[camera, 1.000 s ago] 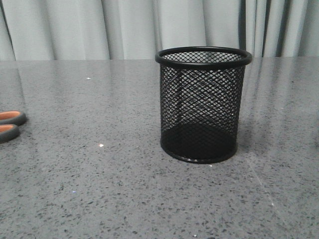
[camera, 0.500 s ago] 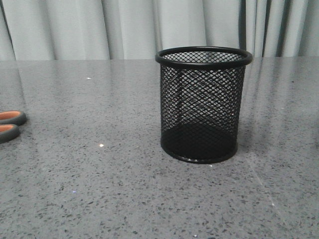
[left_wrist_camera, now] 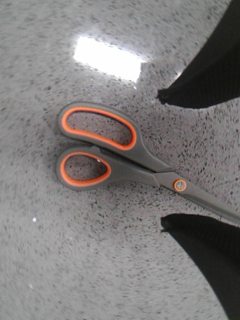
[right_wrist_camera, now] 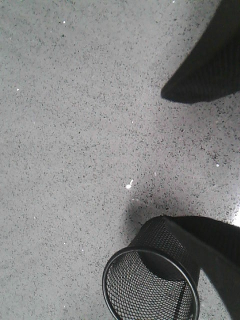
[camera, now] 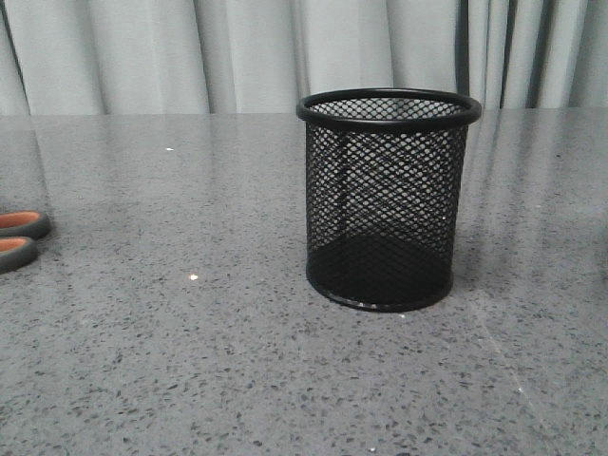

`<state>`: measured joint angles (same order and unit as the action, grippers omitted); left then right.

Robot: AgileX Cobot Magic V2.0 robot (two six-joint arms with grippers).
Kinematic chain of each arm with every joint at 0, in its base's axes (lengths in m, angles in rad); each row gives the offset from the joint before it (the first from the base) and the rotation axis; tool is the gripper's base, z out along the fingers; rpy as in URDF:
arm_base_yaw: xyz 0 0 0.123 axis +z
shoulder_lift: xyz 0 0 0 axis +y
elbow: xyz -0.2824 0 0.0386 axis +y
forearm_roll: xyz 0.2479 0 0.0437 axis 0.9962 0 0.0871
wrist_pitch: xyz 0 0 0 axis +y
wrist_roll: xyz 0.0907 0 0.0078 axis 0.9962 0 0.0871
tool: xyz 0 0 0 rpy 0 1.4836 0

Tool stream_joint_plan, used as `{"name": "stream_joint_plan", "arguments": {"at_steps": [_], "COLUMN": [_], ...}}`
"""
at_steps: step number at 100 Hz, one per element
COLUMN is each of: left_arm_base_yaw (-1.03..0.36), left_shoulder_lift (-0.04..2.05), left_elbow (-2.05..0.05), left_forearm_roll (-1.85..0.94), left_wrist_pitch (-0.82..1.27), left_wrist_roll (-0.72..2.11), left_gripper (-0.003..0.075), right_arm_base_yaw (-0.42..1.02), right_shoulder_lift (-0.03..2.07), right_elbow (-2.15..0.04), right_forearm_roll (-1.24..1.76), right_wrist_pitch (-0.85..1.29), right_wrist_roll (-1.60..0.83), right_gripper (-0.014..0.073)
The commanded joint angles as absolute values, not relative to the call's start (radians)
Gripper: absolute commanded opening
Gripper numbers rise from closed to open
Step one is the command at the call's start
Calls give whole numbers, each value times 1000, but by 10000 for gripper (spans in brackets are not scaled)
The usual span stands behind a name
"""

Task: Put scissors into bucket

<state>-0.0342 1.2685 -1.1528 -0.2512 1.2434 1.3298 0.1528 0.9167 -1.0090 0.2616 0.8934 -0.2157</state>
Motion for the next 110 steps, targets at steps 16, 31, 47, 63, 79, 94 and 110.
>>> {"name": "stream_joint_plan", "arguments": {"at_steps": [16,31,47,63,79,94,110], "left_arm_base_yaw": [-32,-48,-95,-131,-133,-133,-133], "left_shoulder_lift": [1324,1366,1400,1444,1478,1492,1509], "left_elbow": [-1185,-1185,-1185,-1185,-1186,-1186,-1188], "left_forearm_roll": [-231,-206,-140,-89,-90,-94,-96], "left_wrist_pitch": [1275,1275,1275,1275,1275,1260,1227], "left_wrist_roll": [1427,1486,1486,1486,1488,1514,1516], "left_gripper": [419,419,419,419,419,419,419], "right_arm_base_yaw": [156,161,191,209,215,215,219], "right_shoulder_lift": [912,912,912,912,912,912,912], "right_elbow": [-1042,-1042,-1042,-1040,-1040,-1040,-1040], "right_forearm_roll": [273,273,271,269,267,267,267], "right_wrist_pitch": [834,834,834,834,836,836,832], "right_wrist_roll": [-229,-229,-229,-229,-229,-229,-231], "right_gripper": [436,436,436,436,436,436,436]}}
